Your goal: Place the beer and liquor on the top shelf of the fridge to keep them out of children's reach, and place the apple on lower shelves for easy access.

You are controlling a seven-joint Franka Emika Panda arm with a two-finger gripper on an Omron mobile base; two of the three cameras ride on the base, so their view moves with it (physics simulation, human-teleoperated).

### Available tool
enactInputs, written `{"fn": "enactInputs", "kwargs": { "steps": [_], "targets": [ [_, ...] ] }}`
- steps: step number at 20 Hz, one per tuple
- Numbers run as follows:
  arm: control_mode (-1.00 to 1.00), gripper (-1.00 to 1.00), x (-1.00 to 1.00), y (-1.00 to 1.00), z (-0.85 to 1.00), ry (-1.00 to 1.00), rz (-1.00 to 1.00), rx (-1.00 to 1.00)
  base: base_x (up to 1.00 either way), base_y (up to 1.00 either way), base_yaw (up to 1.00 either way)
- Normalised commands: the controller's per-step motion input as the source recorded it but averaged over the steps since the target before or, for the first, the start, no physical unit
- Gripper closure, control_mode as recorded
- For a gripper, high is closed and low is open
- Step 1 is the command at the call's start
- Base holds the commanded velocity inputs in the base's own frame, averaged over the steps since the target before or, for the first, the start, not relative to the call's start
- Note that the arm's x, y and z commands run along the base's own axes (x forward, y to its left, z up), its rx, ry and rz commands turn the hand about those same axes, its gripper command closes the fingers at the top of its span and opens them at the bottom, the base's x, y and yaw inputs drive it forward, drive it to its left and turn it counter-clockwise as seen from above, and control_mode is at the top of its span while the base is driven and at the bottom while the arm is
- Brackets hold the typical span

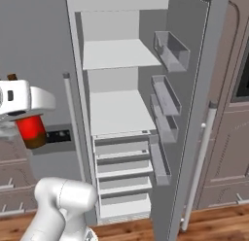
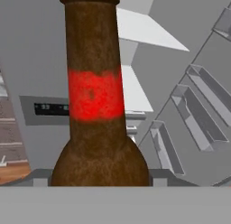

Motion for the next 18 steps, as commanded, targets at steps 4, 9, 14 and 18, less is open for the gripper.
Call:
{"fn": "enactInputs", "kwargs": {
  "steps": [4, 9, 14, 18],
  "targets": [
    [1.0, 1.0, 0.0, 0.0, 0.0, 0.0, 0.0, 0.0, 0.53, -0.11, 0.02],
    [1.0, 1.0, 0.0, 0.0, 0.0, 0.0, 0.0, 0.0, 0.47, -0.44, 0.05],
    [1.0, 1.0, 0.0, 0.0, 0.0, 0.0, 0.0, 0.0, 0.42, -0.43, 0.06],
    [1.0, 1.0, 0.0, 0.0, 0.0, 0.0, 0.0, 0.0, 0.42, -0.15, 0.11]
  ]
}}
